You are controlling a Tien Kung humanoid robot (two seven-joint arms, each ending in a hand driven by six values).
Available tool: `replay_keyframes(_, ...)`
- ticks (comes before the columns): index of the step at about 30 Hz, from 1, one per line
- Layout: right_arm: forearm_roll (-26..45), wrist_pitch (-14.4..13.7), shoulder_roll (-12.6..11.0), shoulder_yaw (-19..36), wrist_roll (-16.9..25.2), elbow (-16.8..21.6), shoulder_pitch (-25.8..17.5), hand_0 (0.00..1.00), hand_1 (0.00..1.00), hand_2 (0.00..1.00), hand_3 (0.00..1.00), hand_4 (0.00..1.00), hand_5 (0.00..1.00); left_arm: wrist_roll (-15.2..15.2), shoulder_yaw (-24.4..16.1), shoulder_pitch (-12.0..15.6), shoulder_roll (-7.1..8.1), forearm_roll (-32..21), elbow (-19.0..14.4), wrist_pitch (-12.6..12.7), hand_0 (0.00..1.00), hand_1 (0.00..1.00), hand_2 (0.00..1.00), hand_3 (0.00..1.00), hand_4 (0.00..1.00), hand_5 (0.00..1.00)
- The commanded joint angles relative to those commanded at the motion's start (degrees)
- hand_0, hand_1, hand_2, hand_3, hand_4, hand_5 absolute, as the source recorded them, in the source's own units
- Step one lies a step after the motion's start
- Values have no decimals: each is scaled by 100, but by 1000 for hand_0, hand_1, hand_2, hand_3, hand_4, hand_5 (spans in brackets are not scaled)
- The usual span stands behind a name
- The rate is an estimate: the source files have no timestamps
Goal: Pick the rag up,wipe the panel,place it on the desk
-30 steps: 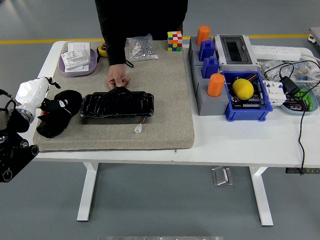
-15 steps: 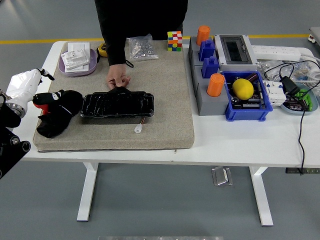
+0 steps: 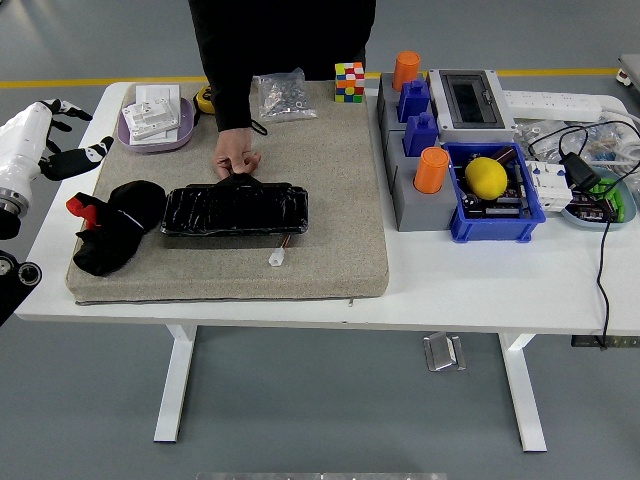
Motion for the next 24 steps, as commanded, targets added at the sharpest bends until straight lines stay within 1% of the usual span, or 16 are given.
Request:
replay_keyframes(4, -17, -2, 3, 5, -4, 0, -16, 748, 676, 704, 593, 943, 588, -139, -134, 143, -14, -422, -110, 46, 358, 635, 687, 588, 739, 327)
replay_keyframes(5, -24, -6, 6, 11, -4, 0, -17, 748, 676, 703, 592, 942, 586, -204, -168, 185, -31, -564, -115, 78, 364, 663, 684, 584, 736, 322)
replay_keyframes(10, -41, -17, 39, 19, 3, 0, -19, 748, 676, 703, 592, 942, 586, -541, -359, 399, -164, -1268, -155, 210, 364, 663, 684, 584, 736, 322)
replay_keyframes(11, -41, -18, 45, 20, 4, 0, -22, 748, 676, 703, 592, 941, 585, -602, -388, 437, -182, -1371, -181, 223, 404, 658, 670, 579, 731, 323)
replay_keyframes(13, -58, -20, 55, 34, 0, 0, -26, 748, 676, 703, 592, 941, 585, -749, -435, 520, -217, -1596, -246, 235, 404, 658, 670, 579, 731, 323)
replay_keyframes(16, -66, -26, 62, 44, -3, 0, -29, 748, 676, 703, 592, 941, 585, -1049, -504, 629, -295, -2074, -326, 176, 404, 658, 670, 579, 731, 323)
replay_keyframes(17, -68, -28, 63, 46, -3, 0, -28, 748, 676, 703, 591, 941, 584, -1164, -520, 654, -323, -2286, -345, 138, 448, 666, 652, 572, 716, 306)
replay_keyframes(19, -70, -30, 64, 47, -4, 0, -24, 748, 676, 703, 591, 941, 584, -1338, -554, 694, -376, -2696, -380, 68, 448, 666, 652, 572, 716, 306)
replay_keyframes(20, -77, -32, 67, 51, -3, 0, -18, 748, 676, 703, 591, 941, 584, -1429, -594, 724, -429, -2902, -410, 11, 448, 666, 652, 572, 716, 306)
replay_keyframes(21, -82, -34, 72, 55, -2, 0, -14, 748, 676, 703, 591, 941, 584, -1495, -628, 747, -472, -3163, -436, -38, 448, 666, 652, 572, 716, 306)
replay_keyframes(24, -100, -39, 80, 58, 2, 0, -1, 749, 676, 703, 591, 940, 584, -1586, -689, 779, -559, -3681, -474, -135, 466, 672, 654, 574, 719, 306)
